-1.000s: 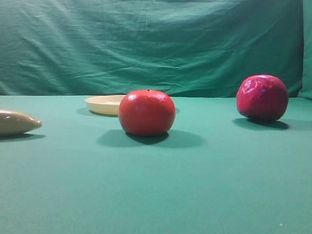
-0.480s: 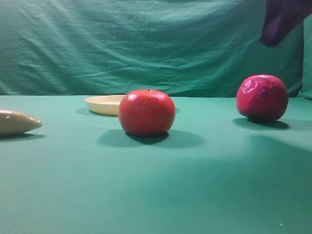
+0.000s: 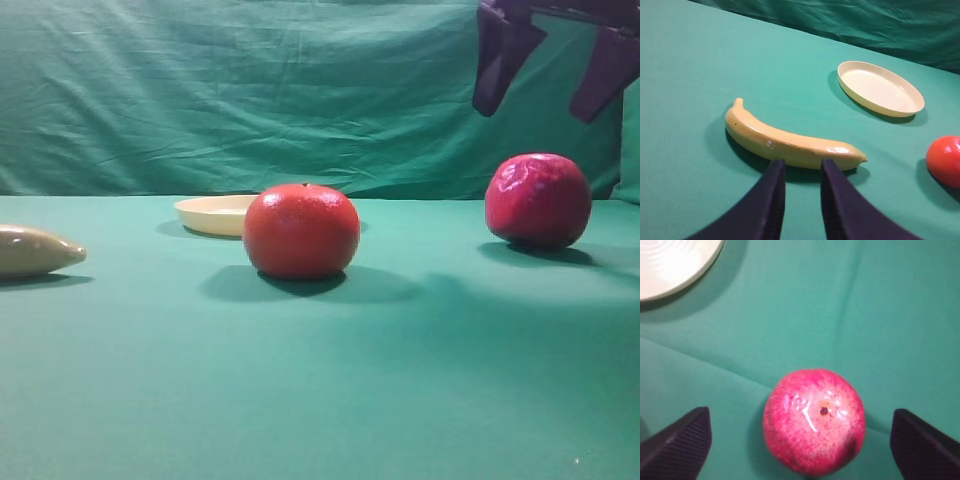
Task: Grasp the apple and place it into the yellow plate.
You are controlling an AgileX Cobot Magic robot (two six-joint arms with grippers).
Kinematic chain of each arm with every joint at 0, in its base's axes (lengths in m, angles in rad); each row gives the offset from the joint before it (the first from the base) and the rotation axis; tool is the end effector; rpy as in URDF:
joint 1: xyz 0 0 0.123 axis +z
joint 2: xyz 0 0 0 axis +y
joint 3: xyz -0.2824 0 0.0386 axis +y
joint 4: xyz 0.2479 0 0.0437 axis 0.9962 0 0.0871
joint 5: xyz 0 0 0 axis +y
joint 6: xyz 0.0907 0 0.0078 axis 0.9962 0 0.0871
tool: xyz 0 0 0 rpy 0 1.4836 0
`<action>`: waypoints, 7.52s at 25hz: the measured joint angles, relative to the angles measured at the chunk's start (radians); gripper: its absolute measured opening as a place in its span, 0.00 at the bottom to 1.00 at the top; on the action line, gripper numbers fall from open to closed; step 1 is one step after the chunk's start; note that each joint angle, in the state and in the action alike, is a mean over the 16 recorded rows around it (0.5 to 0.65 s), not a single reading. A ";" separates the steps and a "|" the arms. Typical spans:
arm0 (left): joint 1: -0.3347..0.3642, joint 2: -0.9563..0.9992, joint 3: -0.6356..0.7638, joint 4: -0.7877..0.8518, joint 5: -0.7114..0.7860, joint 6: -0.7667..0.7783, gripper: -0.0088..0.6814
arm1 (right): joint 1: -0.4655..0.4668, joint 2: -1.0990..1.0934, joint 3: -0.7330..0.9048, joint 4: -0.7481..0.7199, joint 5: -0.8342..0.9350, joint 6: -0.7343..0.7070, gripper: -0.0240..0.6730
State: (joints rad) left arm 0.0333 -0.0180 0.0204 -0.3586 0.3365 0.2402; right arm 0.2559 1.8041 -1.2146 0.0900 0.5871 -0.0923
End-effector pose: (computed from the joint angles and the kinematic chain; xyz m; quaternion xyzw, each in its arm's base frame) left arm 0.0533 -0.0088 0.1787 -0.0161 0.7835 -0.0661 0.6177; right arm 0.3620 0.0994 0.2068 -0.1381 0.9608 0.0525 0.2346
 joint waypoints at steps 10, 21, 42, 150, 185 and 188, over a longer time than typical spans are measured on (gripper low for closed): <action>0.000 0.000 0.000 0.000 0.000 0.000 0.24 | 0.000 0.077 -0.023 0.003 -0.025 0.022 0.83; 0.000 0.000 0.000 0.000 0.000 0.000 0.24 | 0.051 0.056 -0.214 0.149 -0.042 -0.060 0.74; 0.000 0.000 0.000 0.000 0.000 0.000 0.24 | 0.316 0.289 -0.409 0.268 -0.388 -0.318 0.83; 0.000 0.000 0.000 0.000 0.000 0.000 0.24 | -0.208 -1.816 1.229 -0.244 -0.206 0.290 0.03; 0.000 0.000 0.000 0.000 0.000 0.000 0.24 | -0.218 -1.817 1.239 -0.243 -0.200 0.216 0.03; 0.000 0.000 0.000 0.000 0.000 0.000 0.24 | -0.218 -1.817 1.239 -0.243 -0.200 0.216 0.03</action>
State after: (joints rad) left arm 0.0333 -0.0180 0.0204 -0.3586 0.3365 0.2402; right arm 0.0377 -0.0127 0.0245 -0.1534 0.3872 0.1232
